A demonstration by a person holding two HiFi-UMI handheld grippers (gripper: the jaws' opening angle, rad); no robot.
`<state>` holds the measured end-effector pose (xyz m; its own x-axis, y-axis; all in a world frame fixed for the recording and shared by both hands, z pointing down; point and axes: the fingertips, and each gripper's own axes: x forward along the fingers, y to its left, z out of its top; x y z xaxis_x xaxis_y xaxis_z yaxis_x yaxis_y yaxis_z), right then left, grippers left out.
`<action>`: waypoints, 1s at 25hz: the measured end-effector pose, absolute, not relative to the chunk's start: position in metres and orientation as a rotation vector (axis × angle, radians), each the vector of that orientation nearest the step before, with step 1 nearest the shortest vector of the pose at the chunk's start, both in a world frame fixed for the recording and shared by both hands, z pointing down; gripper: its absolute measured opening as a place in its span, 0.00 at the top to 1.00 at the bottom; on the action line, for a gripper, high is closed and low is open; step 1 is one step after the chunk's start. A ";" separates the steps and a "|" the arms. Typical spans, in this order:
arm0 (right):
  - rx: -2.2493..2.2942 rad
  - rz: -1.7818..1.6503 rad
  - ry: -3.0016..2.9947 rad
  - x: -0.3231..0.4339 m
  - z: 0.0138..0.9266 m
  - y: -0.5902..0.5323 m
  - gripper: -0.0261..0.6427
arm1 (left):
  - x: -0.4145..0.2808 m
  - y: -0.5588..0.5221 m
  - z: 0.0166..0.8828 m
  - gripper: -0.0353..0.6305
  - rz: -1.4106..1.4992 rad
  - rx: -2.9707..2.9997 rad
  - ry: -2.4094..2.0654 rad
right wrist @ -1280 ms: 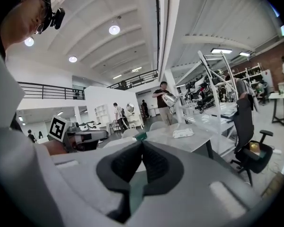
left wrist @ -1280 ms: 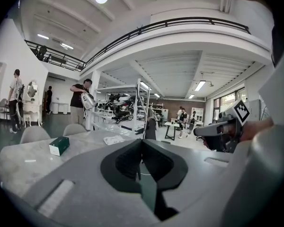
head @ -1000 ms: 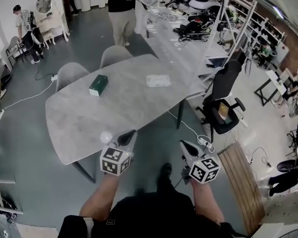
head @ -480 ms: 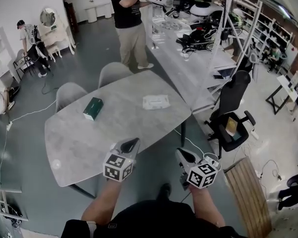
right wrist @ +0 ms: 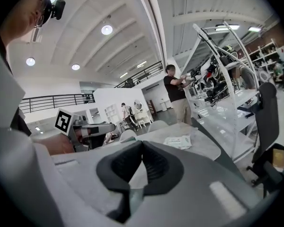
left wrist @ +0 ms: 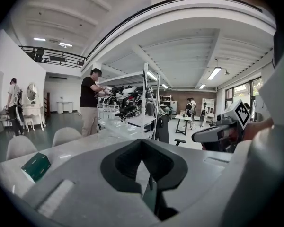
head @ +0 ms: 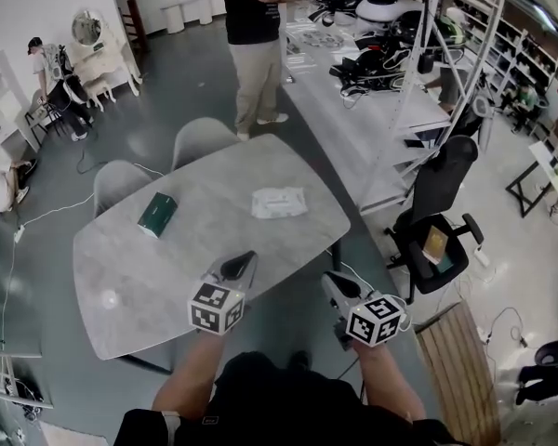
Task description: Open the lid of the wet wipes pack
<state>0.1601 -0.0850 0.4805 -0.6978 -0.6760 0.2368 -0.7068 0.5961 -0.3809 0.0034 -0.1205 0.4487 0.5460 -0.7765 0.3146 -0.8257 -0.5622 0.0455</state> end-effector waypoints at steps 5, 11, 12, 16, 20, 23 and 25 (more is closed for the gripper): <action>1.168 0.725 -2.722 0.156 0.491 -0.124 0.96 | 0.002 -0.162 0.462 0.94 0.393 2.579 -1.347; 1.162 0.690 -2.693 0.125 0.487 -0.184 0.96 | -0.020 -0.219 0.458 0.94 0.377 2.618 -1.330; 1.164 0.678 -2.688 0.118 0.486 -0.195 0.96 | -0.025 -0.229 0.458 0.94 0.371 2.623 -1.324; 1.167 0.655 -2.674 0.091 0.483 -0.227 0.96 | -0.044 -0.258 0.453 0.94 0.348 2.646 -1.299; 1.141 0.640 -2.652 0.067 0.493 -0.247 0.96 | -0.061 -0.280 0.458 0.94 0.355 2.662 -1.273; 1.102 0.646 -2.624 0.057 0.506 -0.258 0.96 | -0.067 -0.297 0.472 0.94 0.384 2.647 -1.257; 1.088 0.656 -2.608 0.057 0.513 -0.267 0.96 | -0.067 -0.307 0.481 0.94 0.394 2.633 -1.242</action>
<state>0.0566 -0.2668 0.5135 -0.6937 -0.6107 0.3818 -0.7187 0.6218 -0.3113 -0.0673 -0.3073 0.4809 0.6105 -0.7229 0.3237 -0.7772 -0.6255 0.0690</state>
